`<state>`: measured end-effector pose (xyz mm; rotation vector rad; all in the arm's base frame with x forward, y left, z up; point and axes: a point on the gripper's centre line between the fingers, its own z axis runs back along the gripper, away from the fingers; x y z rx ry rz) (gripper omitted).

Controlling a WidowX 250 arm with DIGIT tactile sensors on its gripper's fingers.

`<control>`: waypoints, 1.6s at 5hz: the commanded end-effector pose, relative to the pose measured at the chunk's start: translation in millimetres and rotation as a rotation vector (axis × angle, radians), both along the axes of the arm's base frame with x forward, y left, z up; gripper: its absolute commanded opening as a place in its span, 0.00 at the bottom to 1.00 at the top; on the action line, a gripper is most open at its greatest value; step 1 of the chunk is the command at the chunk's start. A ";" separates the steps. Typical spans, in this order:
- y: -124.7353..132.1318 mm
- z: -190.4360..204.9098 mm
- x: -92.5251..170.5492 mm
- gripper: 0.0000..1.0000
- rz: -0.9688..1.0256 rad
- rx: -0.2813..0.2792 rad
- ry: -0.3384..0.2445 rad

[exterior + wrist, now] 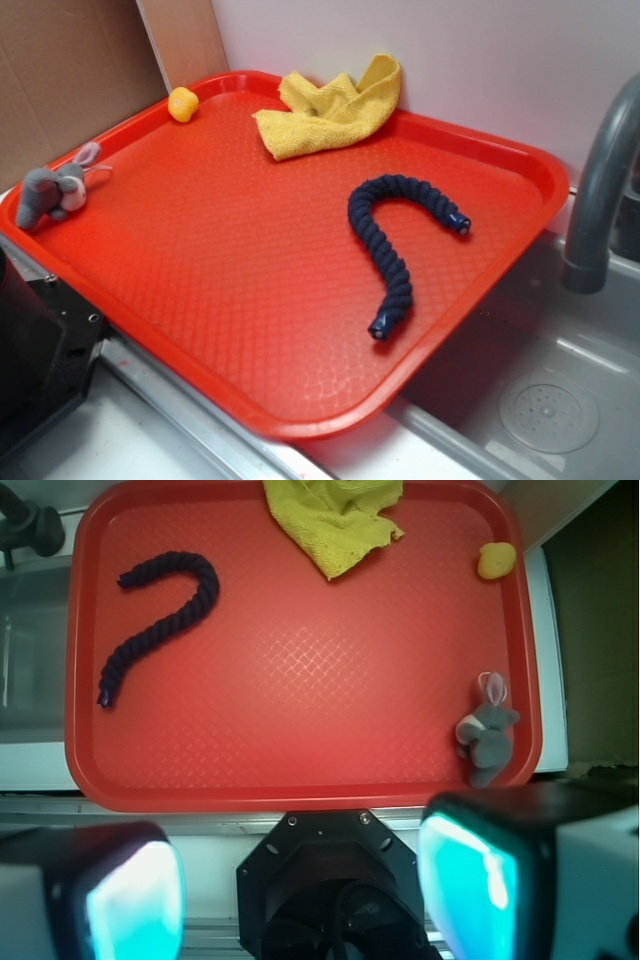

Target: Grab the yellow duck.

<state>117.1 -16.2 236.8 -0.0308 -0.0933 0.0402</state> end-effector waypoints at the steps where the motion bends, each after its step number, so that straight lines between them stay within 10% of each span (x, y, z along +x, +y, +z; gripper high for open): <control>1: 0.0 0.0 0.0 1.00 0.000 0.000 0.000; 2: 50.0 -49.9 21.3 1.00 0.206 0.111 0.153; 3: 83.1 -100.9 58.1 1.00 0.448 -0.008 0.019; 4: 116.8 -120.3 89.3 1.00 0.702 0.082 -0.083; 5: 164.7 -145.3 104.4 1.00 0.951 0.129 -0.097; 8: 164.7 -145.3 104.4 1.00 0.951 0.129 -0.097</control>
